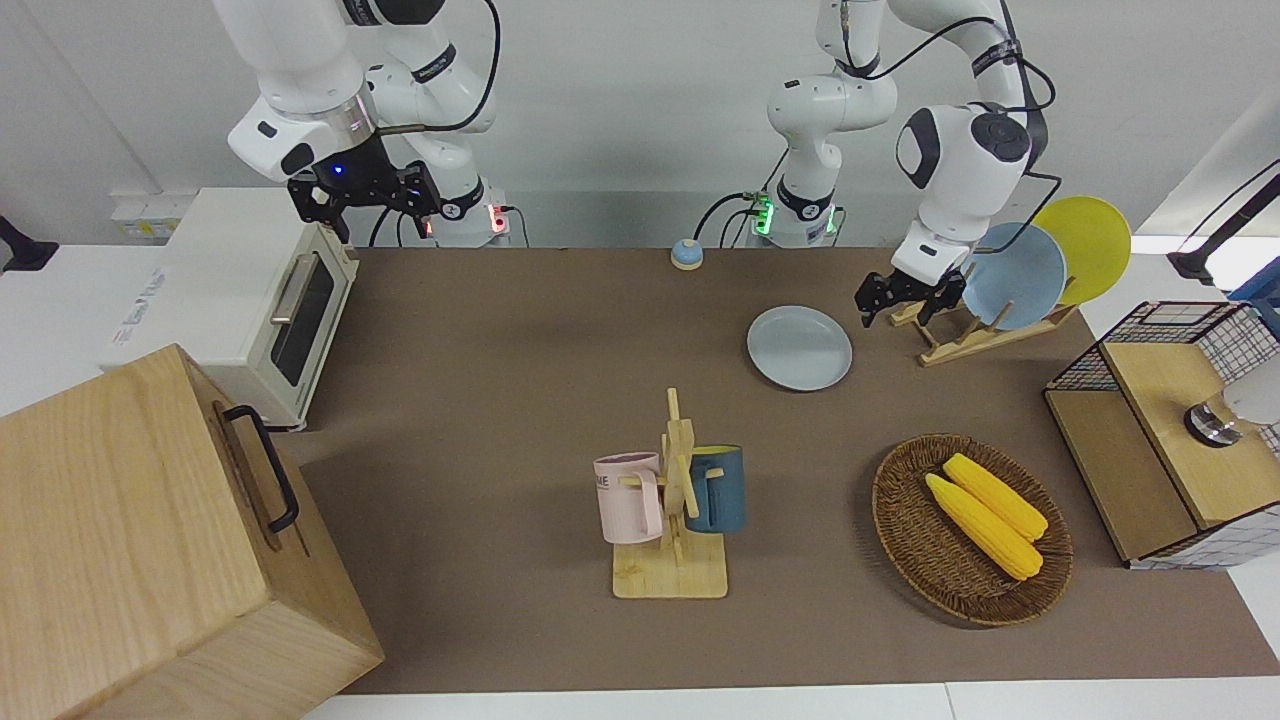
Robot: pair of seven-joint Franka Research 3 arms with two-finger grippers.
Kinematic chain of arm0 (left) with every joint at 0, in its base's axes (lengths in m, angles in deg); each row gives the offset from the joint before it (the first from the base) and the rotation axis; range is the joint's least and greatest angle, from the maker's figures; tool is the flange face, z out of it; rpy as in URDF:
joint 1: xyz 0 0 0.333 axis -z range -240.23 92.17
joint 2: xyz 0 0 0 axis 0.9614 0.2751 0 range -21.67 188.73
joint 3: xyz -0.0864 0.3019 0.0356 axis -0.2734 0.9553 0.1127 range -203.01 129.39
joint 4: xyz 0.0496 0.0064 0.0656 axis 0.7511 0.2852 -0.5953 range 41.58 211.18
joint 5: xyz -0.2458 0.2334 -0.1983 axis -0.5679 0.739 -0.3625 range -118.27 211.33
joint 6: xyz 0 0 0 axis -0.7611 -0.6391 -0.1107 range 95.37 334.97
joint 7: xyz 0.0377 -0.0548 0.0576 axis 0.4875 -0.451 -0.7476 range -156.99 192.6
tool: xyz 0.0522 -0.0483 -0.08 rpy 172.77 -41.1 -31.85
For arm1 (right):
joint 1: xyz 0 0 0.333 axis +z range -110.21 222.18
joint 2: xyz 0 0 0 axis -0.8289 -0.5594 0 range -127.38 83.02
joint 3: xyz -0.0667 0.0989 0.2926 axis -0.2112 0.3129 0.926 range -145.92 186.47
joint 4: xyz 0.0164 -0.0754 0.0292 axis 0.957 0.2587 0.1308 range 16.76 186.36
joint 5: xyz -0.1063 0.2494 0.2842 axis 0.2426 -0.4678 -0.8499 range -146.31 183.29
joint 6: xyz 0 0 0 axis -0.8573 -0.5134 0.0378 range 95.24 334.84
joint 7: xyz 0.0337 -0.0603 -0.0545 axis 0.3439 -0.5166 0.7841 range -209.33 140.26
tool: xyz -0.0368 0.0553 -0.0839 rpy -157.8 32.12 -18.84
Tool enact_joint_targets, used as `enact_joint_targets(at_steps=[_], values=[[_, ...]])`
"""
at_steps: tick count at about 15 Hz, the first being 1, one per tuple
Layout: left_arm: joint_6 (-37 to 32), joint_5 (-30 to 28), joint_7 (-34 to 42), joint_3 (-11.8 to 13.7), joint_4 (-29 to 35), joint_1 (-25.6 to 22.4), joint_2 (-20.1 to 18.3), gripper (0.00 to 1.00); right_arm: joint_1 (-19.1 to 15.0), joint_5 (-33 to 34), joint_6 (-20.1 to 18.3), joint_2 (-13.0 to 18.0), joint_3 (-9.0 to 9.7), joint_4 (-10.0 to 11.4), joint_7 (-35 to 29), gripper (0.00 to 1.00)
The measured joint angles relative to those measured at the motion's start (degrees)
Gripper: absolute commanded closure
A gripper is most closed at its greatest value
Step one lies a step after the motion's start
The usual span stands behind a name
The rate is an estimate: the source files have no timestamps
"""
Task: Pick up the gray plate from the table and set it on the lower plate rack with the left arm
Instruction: 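Move the left gripper over the light gray plate's near rim, then close the left gripper on the gray plate's rim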
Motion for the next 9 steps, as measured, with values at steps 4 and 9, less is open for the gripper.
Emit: enact_joint_targets(at_steps=[4,9], values=[[7.59,-0.74,-0.20,-0.04,6.18,0.75,0.23,0.01,0.00,0.00,0.00,0.00,0.00,0.00,0.00,0.017],[13.01,-1.55,-0.48,-0.11,9.78,2.20,3.58,0.01,0.00,0.00,0.00,0.00,0.00,0.00,0.00,0.017]])
